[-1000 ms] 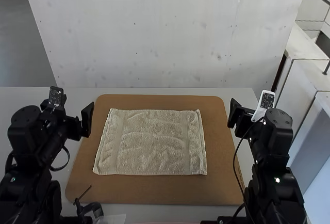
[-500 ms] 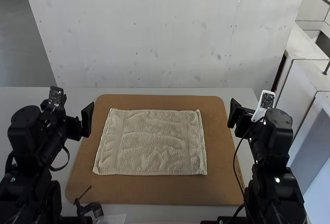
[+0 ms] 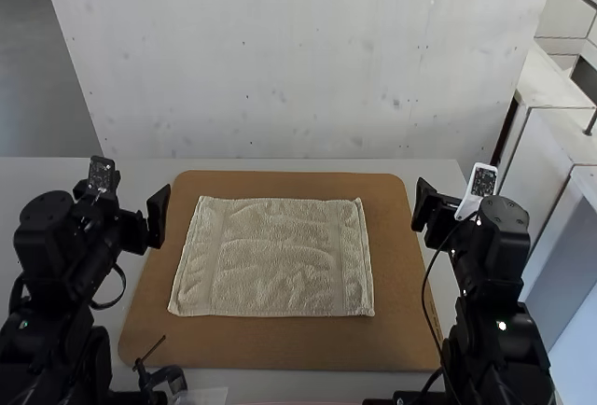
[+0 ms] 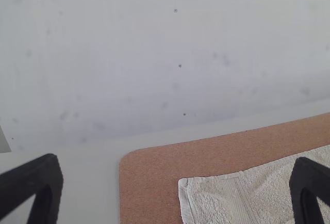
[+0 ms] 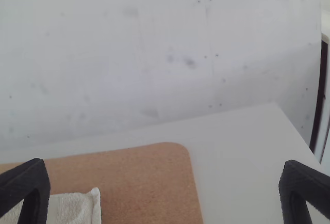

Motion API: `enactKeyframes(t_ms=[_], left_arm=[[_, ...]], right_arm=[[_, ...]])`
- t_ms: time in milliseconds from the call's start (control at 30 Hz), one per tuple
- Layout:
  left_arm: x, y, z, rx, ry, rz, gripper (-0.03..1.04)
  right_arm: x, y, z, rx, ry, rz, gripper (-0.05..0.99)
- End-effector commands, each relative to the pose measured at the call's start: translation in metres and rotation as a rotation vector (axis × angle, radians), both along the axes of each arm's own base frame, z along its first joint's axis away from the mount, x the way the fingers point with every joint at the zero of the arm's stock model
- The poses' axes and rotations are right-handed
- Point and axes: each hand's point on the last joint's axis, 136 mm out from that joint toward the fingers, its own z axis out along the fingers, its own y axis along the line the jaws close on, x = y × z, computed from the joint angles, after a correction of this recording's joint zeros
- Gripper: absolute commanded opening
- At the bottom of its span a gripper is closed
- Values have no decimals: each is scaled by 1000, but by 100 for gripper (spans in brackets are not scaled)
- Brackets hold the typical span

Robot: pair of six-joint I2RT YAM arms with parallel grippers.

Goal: Fold the towel.

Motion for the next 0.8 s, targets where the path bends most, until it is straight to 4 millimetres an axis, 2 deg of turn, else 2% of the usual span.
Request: enactKeyframes(t_ms=[0,767], left_arm=[[1,2,-11,14,16,9,99],[1,1,-10,2,18,1,100]], right_arm=[[-2,6,-19,0,63,33,96],[-2,9,-19,-2,63,47,97]])
